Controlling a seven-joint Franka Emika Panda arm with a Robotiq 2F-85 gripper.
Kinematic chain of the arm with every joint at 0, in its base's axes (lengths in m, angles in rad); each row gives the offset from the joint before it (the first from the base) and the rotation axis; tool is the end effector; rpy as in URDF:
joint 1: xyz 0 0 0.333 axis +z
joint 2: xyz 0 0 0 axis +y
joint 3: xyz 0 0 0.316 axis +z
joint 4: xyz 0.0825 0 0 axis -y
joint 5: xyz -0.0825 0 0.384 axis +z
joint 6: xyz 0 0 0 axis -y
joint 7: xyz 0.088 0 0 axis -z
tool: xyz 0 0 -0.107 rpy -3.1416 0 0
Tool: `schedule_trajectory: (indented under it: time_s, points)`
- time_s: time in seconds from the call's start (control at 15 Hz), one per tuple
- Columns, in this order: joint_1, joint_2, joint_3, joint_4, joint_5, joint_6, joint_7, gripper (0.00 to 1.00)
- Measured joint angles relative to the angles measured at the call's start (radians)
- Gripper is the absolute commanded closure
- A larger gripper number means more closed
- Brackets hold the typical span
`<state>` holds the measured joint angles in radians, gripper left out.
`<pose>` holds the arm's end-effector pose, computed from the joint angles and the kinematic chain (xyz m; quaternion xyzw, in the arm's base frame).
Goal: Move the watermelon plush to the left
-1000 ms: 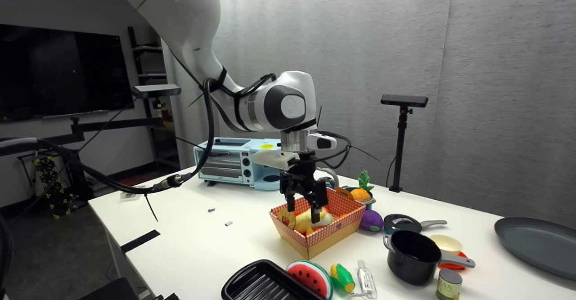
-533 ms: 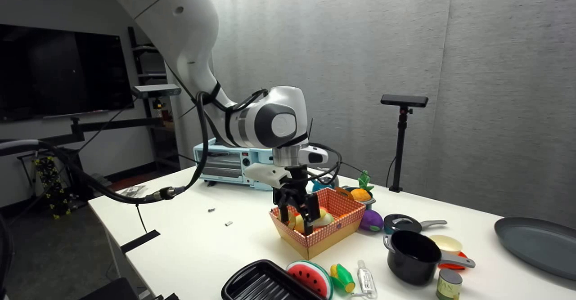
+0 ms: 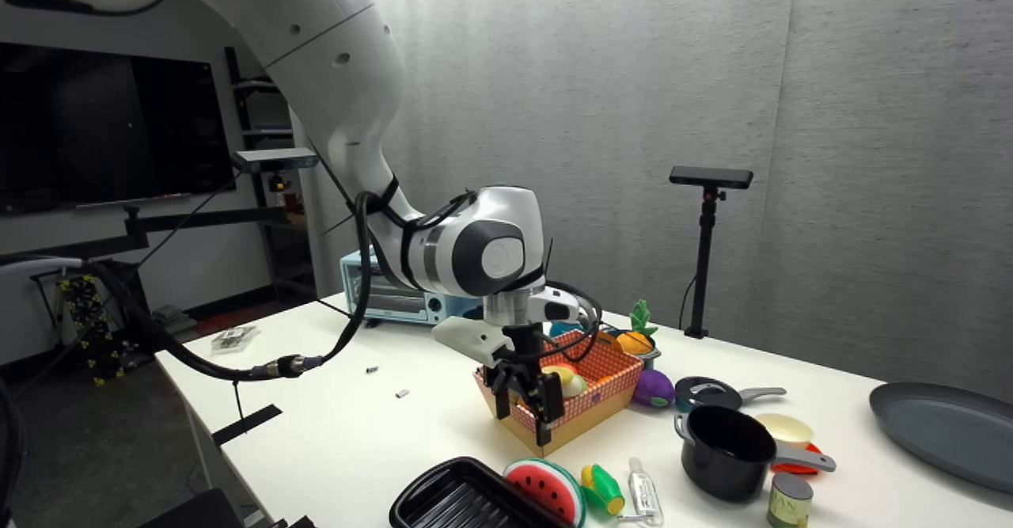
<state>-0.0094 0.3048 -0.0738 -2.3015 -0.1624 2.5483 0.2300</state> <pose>0.5203 -0.0422 0.2099 0.9944 -0.0862 -0.0251 0.0565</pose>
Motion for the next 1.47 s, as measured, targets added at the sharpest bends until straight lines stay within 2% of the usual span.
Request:
schedule_trajectory:
  time_s: [0.93, 1.4, 1.47]
  points:
    - [0.002, 0.156, -0.026, 0.073, 0.007, 0.015, 0.037, 0.0]
    - [0.035, 0.217, -0.065, 0.125, 0.007, 0.013, 0.097, 0.0]
    - [0.04, 0.222, -0.066, 0.13, 0.007, 0.013, 0.097, 0.25]
